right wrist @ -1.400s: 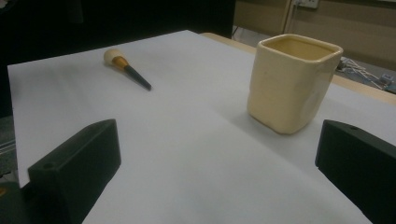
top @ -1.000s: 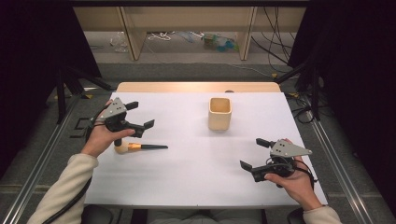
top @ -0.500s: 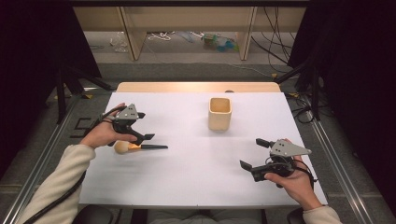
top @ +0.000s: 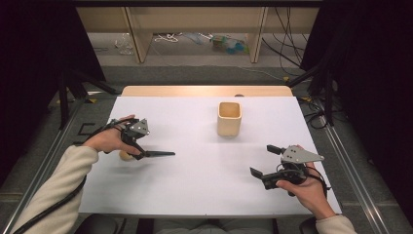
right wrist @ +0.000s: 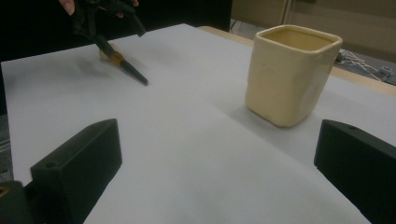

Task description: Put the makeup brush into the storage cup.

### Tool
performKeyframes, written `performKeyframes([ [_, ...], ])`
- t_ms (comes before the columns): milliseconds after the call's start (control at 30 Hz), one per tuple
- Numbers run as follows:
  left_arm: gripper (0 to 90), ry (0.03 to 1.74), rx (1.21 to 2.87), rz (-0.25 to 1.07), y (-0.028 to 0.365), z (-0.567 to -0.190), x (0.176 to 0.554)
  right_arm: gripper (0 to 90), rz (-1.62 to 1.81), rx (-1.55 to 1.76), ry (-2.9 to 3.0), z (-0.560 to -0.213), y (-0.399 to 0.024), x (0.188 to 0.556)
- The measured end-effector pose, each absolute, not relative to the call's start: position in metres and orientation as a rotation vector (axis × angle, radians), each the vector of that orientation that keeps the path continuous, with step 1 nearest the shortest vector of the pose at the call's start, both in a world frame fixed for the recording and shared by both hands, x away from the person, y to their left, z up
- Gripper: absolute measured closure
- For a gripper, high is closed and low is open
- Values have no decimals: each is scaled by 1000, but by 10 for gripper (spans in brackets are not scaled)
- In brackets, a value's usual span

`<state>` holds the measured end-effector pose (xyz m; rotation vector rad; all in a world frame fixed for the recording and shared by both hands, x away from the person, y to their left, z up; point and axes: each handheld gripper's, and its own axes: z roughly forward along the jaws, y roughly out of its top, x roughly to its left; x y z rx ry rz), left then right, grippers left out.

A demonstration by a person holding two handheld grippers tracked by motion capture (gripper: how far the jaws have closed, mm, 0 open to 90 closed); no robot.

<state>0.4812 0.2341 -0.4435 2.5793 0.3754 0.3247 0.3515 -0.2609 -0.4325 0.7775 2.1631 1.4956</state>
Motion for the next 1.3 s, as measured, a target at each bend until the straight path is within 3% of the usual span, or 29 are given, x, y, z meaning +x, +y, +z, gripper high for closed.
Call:
performKeyframes([
  [1300, 183, 233, 2940, 282, 241, -454, 482, 21, 1483, 787, 2176, -433, -261, 352],
])
